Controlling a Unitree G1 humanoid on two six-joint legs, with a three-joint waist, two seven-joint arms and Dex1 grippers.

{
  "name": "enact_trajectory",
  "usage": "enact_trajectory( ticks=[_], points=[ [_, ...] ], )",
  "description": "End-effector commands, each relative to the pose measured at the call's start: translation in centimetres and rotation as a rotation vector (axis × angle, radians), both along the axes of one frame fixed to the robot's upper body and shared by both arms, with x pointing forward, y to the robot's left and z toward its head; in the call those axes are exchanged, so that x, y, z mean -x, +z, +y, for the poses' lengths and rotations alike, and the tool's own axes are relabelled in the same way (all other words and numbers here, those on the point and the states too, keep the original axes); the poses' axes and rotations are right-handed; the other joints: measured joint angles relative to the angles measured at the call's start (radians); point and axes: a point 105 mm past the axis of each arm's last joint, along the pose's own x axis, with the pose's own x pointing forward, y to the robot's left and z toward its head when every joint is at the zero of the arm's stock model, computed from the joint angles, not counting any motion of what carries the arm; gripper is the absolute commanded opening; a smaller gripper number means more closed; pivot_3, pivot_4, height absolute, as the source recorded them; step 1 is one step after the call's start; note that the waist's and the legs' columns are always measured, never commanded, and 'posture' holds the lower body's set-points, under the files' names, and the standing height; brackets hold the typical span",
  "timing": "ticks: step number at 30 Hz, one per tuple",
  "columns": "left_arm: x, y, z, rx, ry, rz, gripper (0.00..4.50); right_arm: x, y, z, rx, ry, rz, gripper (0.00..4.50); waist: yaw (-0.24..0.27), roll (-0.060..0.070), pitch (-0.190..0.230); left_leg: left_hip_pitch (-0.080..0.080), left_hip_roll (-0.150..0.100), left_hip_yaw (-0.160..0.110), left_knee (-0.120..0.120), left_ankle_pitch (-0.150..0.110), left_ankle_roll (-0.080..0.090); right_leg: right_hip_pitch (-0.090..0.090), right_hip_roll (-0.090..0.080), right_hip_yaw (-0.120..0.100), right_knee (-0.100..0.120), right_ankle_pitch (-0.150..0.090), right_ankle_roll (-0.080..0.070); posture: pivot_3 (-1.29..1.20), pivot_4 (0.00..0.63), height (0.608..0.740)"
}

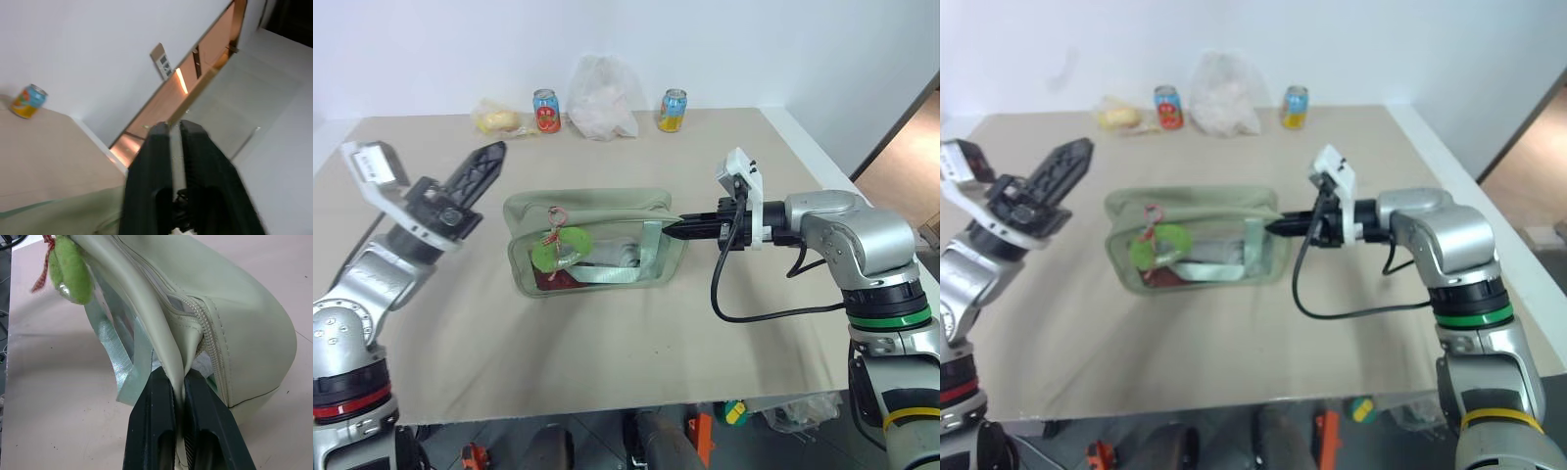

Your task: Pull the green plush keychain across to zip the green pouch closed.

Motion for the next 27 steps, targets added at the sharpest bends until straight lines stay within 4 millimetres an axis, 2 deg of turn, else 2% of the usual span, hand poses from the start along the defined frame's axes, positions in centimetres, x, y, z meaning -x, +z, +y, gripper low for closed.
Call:
enact_trajectory(
  ticks=[1, 4, 7, 10, 12, 14, 21, 24, 27],
  points=[
    [0.9, -0.3, 0.8, -0.085, 0.041, -0.01, 1.85, 0.2, 0.6, -0.2, -0.004, -0.001, -0.022, 0.0, 0.001, 0.0, 0.0, 0.0, 0.0, 0.0, 0.0, 0.0, 0.0, 0.0, 0.0, 0.0, 0.0, 0.0, 0.0, 0.0, 0.15, 0.74],
    [2.5, -2.0, 0.0, -0.273, 0.043, -0.003, 2.83, 0.1, 0.5, -0.1, -0.002, 0.001, -0.02, 0.0, -0.001, 0.0, 0.0, 0.0, 0.0, 0.001, 0.0, 0.0, 0.0, 0.0, -0.001, 0.001, 0.0, 0.0, 0.0, 0.0, 0.15, 0.74],
    [5.0, -3.2, -0.9, -0.458, -0.01, -0.048, 2.83, 0.1, 0.5, 0.0, 0.002, 0.009, -0.015, 0.0, -0.002, -0.001, 0.0, -0.001, 0.0, 0.002, -0.001, 0.0, 0.0, -0.001, -0.001, 0.001, -0.001, 0.0, 0.0, 0.0, 0.15, 0.74],
    [7.4, -2.9, -1.7, -0.541, -0.111, -0.113, 2.83, 0.0, 0.5, 0.0, 0.006, 0.015, -0.014, 0.0, 0.0, 0.0, 0.001, -0.001, 0.0, 0.001, -0.001, 0.0, 0.0, -0.002, -0.001, 0.0, -0.001, -0.001, -0.001, 0.0, 0.15, 0.74],
    [8.3, -3.3, -2.2, -0.597, -0.167, -0.111, 2.83, 0.0, 0.6, 0.0, 0.006, 0.018, -0.015, 0.0, 0.0, 0.0, 0.001, 0.0, 0.0, 0.001, -0.001, 0.0, 0.0, -0.002, 0.0, 0.0, -0.001, -0.003, -0.004, 0.0, 0.15, 0.74],
    [8.9, -4.8, -2.7, -0.681, -0.207, -0.08, 2.83, 0.0, 0.6, 0.1, 0.006, 0.023, -0.015, 0.0, 0.0, 0.001, 0.001, 0.0, 0.0, 0.001, -0.001, 0.0, 0.0, -0.001, 0.0, 0.0, -0.001, -0.003, -0.005, 0.0, 0.15, 0.74],
    [8.0, -8.5, -1.4, -0.704, -0.158, 0.064, 2.83, 0.1, 0.4, 0.2, 0.005, 0.026, -0.011, 0.0, 0.0, 0.001, 0.001, 0.0, 0.001, 0.001, -0.002, 0.0, 0.0, -0.002, 0.0, 0.0, 0.0, -0.003, -0.004, 0.0, 0.15, 0.74],
    [7.1, -9.4, -0.2, -0.647, -0.112, 0.123, 2.83, 0.2, 0.4, 0.1, 0.004, 0.023, -0.009, 0.0, 0.0, 0.001, 0.001, 0.0, 0.001, 0.001, -0.002, 0.0, 0.0, -0.002, 0.0, 0.0, -0.001, -0.003, -0.004, 0.0, 0.15, 0.74],
    [6.0, -9.3, 0.4, -0.562, -0.078, 0.149, 2.83, 0.3, 0.5, 0.0, 0.002, 0.019, -0.009, 0.0, 0.0, 0.001, 0.001, 0.0, 0.001, 0.001, -0.002, 0.0, 0.0, -0.002, 0.0, 0.0, -0.001, -0.003, -0.004, 0.0, 0.15, 0.74]
  ],
)
